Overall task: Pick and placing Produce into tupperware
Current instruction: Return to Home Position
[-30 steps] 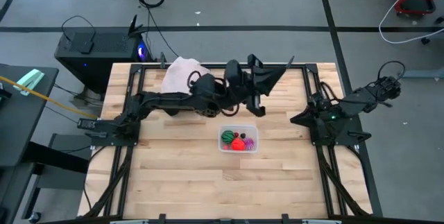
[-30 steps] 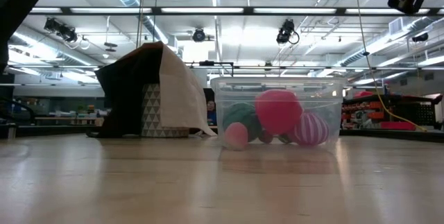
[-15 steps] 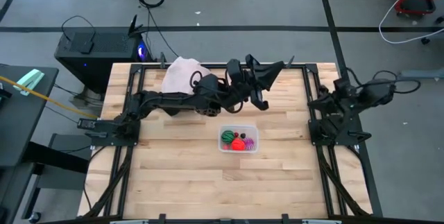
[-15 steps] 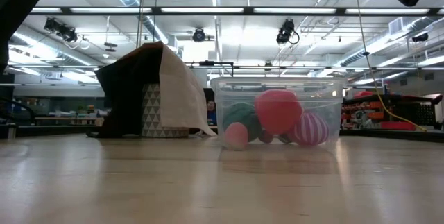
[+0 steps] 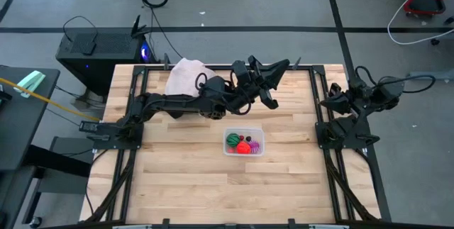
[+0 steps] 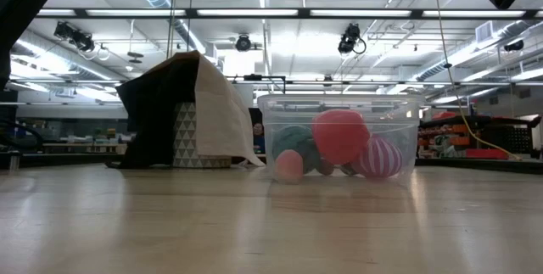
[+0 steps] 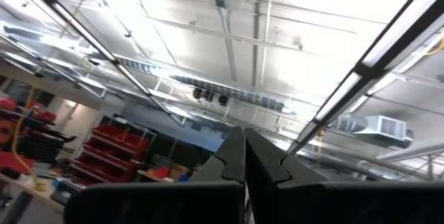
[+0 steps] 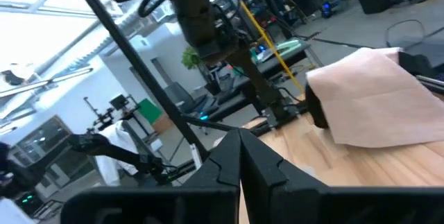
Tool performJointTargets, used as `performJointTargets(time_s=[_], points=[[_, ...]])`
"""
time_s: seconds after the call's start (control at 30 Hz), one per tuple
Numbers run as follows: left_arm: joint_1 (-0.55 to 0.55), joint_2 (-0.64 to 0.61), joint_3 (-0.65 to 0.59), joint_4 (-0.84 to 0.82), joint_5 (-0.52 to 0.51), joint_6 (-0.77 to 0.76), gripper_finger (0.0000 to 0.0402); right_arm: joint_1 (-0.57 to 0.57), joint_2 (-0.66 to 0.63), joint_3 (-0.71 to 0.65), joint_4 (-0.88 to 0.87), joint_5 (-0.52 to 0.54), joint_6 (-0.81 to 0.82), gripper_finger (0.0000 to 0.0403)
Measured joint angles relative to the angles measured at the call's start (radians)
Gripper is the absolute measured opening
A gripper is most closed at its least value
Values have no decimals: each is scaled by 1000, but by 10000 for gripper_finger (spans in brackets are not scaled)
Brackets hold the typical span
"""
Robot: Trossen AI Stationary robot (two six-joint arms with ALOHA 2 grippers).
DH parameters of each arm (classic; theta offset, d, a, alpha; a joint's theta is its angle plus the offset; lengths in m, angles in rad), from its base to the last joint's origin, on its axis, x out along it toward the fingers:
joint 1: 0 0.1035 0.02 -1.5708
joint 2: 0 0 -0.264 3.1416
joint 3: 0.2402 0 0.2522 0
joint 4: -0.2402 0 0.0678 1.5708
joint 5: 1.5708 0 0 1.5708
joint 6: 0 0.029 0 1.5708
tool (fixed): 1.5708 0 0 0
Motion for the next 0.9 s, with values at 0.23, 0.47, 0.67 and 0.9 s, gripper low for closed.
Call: performJointTargets(time_s=[0.23, 0.47, 0.67, 0.9], points=[[40, 0, 0, 287, 175, 35, 2, 0, 0, -37, -3, -9, 24, 8], [45, -39, 1, 682, 407, 241, 1, 0, 0, -36, -3, -15, 59, 9], [58, -51, -22, 679, 503, 225, 1, 0, 0, -32, 0, -24, 82, 9], [78, -269, -420, 753, 416, 288, 1, 0, 0, -30, -2, -24, 107, 9]])
